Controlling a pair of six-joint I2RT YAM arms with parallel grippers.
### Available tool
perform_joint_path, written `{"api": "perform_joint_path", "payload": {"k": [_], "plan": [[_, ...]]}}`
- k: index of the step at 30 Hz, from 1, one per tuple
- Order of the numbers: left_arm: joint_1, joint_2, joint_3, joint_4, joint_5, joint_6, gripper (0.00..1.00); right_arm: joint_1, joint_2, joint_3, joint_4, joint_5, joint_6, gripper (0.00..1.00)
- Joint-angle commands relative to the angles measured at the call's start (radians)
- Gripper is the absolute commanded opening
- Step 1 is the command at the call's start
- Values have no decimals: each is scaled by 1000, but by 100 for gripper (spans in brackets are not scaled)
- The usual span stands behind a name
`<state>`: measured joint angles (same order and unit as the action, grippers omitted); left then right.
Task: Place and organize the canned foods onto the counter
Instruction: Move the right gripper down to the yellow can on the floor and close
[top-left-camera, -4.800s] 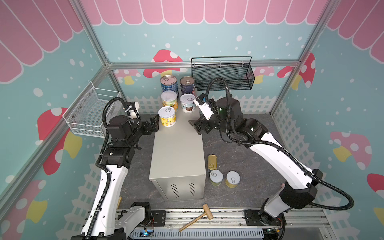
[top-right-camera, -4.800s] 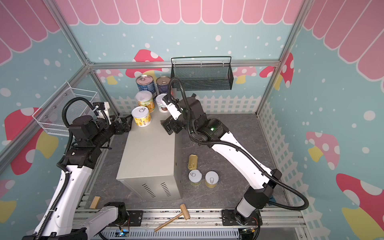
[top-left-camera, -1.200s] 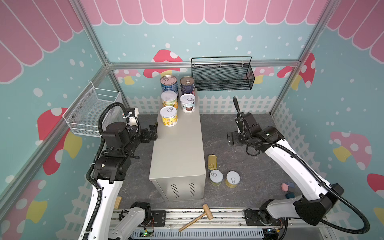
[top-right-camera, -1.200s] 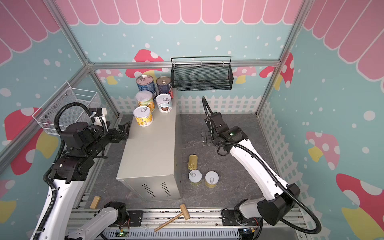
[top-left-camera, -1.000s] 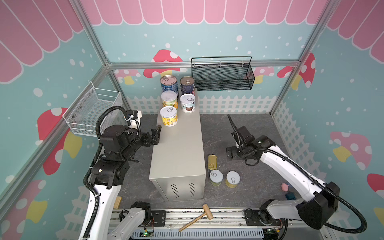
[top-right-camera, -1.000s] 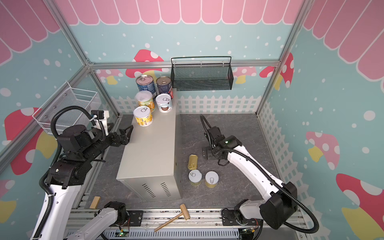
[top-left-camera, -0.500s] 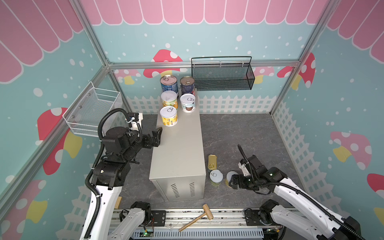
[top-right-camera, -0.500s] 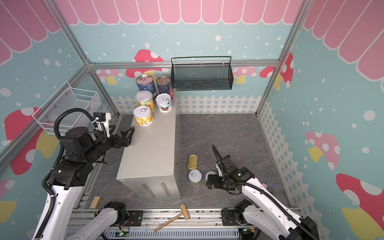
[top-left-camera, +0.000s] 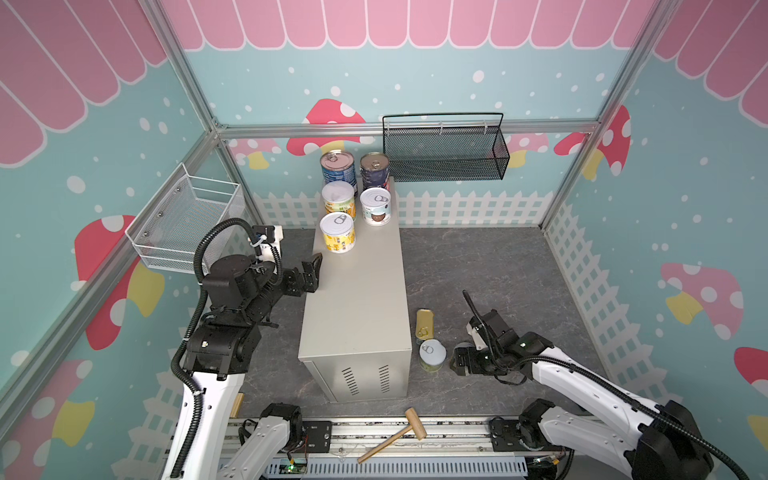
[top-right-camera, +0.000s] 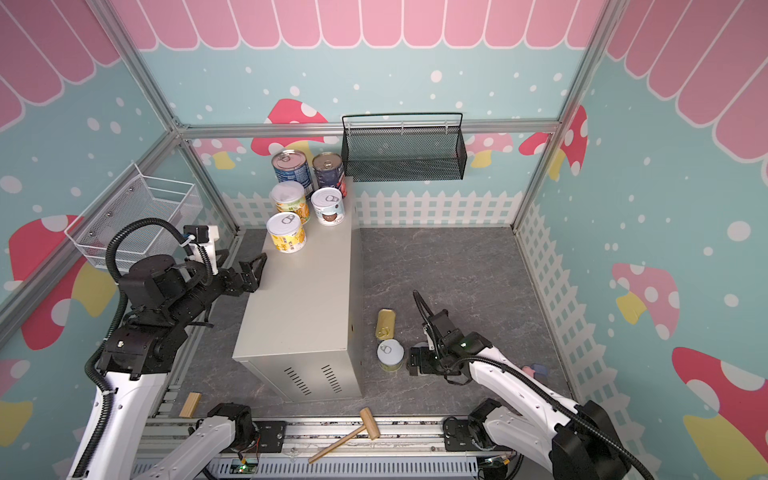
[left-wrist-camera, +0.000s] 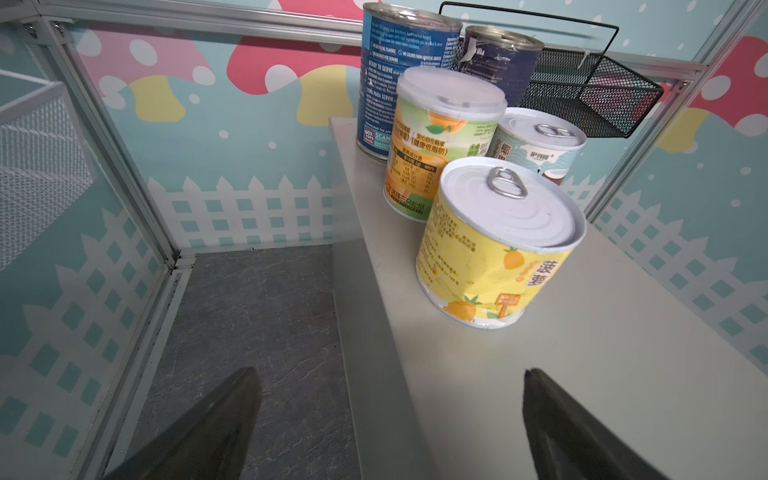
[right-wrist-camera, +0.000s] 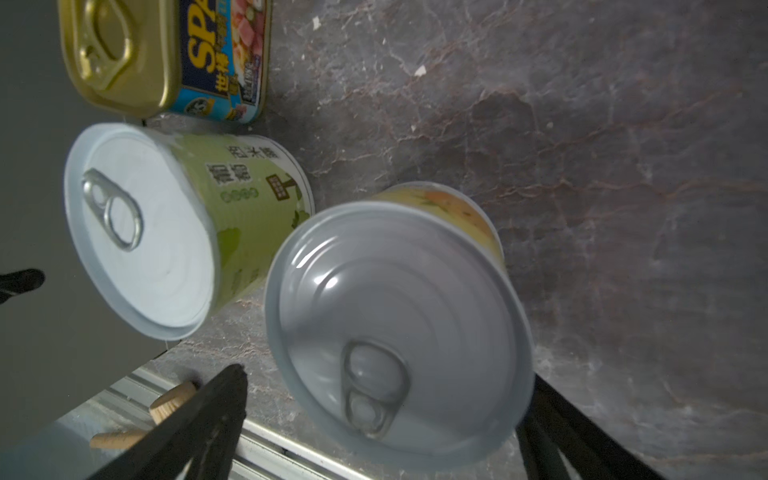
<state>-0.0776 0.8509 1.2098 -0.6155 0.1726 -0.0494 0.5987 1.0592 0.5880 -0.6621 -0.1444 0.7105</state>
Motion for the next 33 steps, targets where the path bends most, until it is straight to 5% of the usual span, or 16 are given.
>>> {"api": "perform_joint_path", "payload": {"k": [1,22,33], "plan": [[9,-5,-16,17,6,-9,99,10,37,56,44,93,-16,96],[29,8,-26,39,36,-29,99,76,113,110,13,236,-24,67],[32,14,-32,49,50,-37,99,75,107,272,-28,323,-107,53]]}}
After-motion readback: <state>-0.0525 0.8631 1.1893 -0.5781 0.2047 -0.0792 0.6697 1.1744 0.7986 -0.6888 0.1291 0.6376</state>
